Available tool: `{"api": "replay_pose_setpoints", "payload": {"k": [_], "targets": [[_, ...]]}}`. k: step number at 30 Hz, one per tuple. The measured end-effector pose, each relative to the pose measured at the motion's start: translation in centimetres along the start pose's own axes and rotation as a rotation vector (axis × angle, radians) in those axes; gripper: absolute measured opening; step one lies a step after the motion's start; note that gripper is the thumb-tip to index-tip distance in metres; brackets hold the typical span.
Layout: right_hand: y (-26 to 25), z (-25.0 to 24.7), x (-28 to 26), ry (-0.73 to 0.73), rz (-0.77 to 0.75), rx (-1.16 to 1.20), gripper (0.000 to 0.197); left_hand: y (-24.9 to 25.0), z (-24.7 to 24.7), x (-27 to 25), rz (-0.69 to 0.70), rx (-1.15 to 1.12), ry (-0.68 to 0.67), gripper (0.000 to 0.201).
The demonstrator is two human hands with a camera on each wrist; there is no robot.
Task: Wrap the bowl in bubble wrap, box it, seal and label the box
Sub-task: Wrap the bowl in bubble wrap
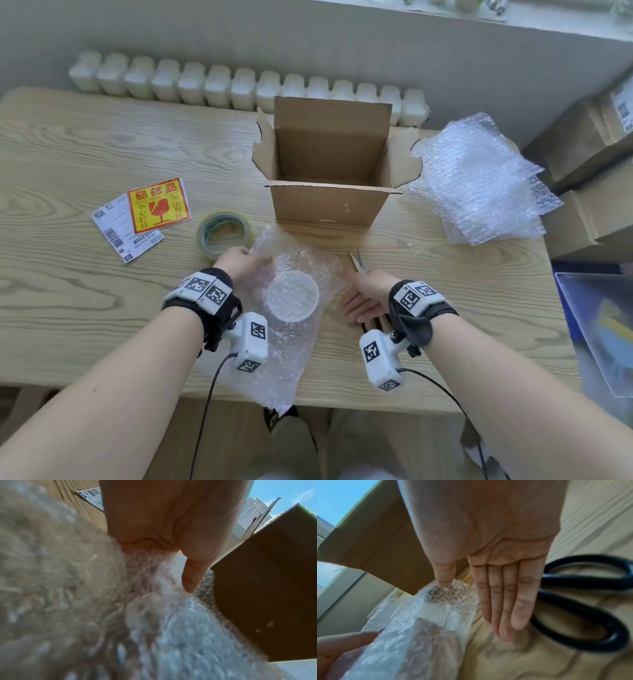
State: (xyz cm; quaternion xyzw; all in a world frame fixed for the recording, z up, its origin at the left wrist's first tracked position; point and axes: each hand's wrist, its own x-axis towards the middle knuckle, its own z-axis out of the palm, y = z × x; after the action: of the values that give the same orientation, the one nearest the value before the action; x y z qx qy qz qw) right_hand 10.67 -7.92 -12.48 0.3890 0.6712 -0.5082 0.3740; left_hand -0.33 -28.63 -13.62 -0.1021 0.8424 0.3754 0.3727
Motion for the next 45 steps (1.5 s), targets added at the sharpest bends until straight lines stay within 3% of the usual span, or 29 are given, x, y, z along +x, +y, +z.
{"api": "replay_pose_setpoints", "payload": {"k": [4, 7, 9, 11, 12, 15, 18, 19, 22, 26, 40, 45], "targets": [[-1.1, 2.3, 0.3, -0.092, -0.039, 0.202, 0.083, -0.4, 0.2, -0.4, -0.045, -0.029, -0.05, 0.03], [-1.2, 2.6, 0.8, -0.101, -0.108, 0.259, 0.079, -0.5, 0.4, -0.6, -0.175, -0.317, -0.165, 0.011], [-1.0, 2.3, 0.7, -0.155, -0.11, 0.344, 0.072, -0.9, 0.5, -0.6, -0.2, -0.38, -0.103, 0.008], [-0.7, 2.0, 0.8, -0.173, -0.109, 0.371, 0.069, -1.5, 0.4, -0.4, -0.163, -0.414, 0.028, 0.024], [-0.8, 2.1, 0.9, -0.163, -0.115, 0.354, 0.066, -1.7, 0.3, -0.4, -0.194, -0.517, -0.006, 0.028], [-1.1, 2.9, 1.5, -0.065, -0.115, 0.314, 0.048, -2.3, 0.2, -0.5, -0.15, -0.462, -0.103, 0.019], [-1.2, 3.6, 1.7, -0.005, -0.108, 0.371, 0.014, -1.9, 0.4, -0.9, -0.111, -0.39, -0.08, 0.019], [-1.2, 3.7, 1.6, -0.017, -0.111, 0.39, 0.01, -1.8, 0.4, -1.1, -0.088, -0.356, -0.084, 0.021], [-1.2, 3.6, 1.0, -0.055, -0.135, 0.453, 0.022, -1.8, -0.1, -1.4, -0.046, -0.339, -0.1, 0.024], [-1.5, 2.7, -0.4, -0.025, -0.234, 0.49, 0.014, -1.0, -0.3, -2.5, 0.033, -0.38, -0.12, 0.023], [-1.7, -0.5, -5.1, 0.111, -0.434, 0.45, 0.013, 2.9, -0.2, -6.9, 0.319, -0.313, -0.136, 0.015], [-2.1, -1.4, -6.7, 0.124, -0.499, 0.441, 0.014, 3.9, -0.5, -8.4, 0.36, -0.365, -0.187, 0.016]]}}
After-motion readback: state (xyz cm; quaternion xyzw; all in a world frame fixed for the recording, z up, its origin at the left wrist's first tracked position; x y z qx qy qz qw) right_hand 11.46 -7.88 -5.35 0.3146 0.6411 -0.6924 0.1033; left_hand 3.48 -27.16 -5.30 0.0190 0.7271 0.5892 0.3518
